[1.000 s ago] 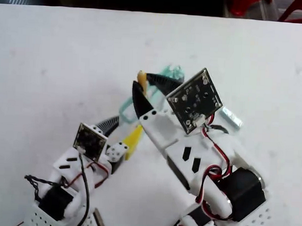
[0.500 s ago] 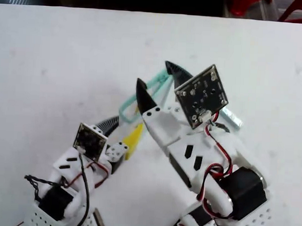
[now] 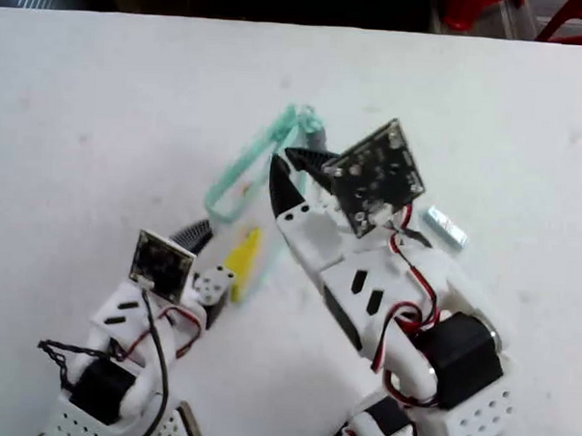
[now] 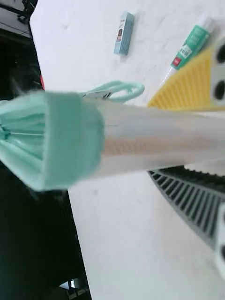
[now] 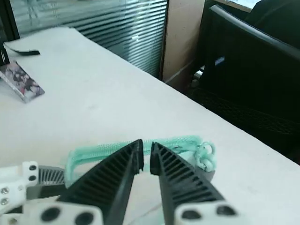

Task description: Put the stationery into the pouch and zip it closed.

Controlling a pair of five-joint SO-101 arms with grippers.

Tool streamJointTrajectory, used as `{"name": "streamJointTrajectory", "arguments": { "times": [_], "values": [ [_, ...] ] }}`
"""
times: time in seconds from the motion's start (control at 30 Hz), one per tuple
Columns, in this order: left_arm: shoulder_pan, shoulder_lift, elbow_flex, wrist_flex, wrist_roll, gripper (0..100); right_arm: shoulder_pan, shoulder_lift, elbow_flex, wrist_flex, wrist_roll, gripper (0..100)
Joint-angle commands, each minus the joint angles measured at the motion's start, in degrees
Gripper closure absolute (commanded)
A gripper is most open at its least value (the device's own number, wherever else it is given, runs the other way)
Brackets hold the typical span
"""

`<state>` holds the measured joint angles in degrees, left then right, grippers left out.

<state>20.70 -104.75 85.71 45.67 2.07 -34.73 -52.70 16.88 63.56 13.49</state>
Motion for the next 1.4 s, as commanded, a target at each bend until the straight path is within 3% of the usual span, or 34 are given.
{"name": "streamJointTrajectory", "arguments": {
  "times": [0.0,0.13,0.3,0.4,0.53,0.87,1.37],
  "values": [
    [0.75,0.31,-7.82,8.0,-0.97,78,4.97,-0.22,0.97,0.13,5.8,97.8],
    [3.74,0.31,-8.35,10.64,0.53,78,18.77,2.33,5.54,-0.92,5.89,96.1],
    [2.15,0.31,-7.82,9.85,0.79,77,35.74,13.93,10.9,-5.41,6.59,81.3],
    [2.07,0.31,-5.98,7.91,0.7,78,41.1,22.29,10.99,-8.22,12.13,78.6],
    [1.71,0.31,-3.25,4.31,0.7,78,43.3,31.96,10.9,-10.07,17.93,78.6],
    [1.63,0.31,-2.29,3.34,0.7,81,45.76,53.49,8.79,-14.46,24.18,78.6],
    [1.71,0.31,-2.11,3.34,0.62,81,48.22,74.77,-10.02,-14.37,24.26,78.7]
  ]
}}
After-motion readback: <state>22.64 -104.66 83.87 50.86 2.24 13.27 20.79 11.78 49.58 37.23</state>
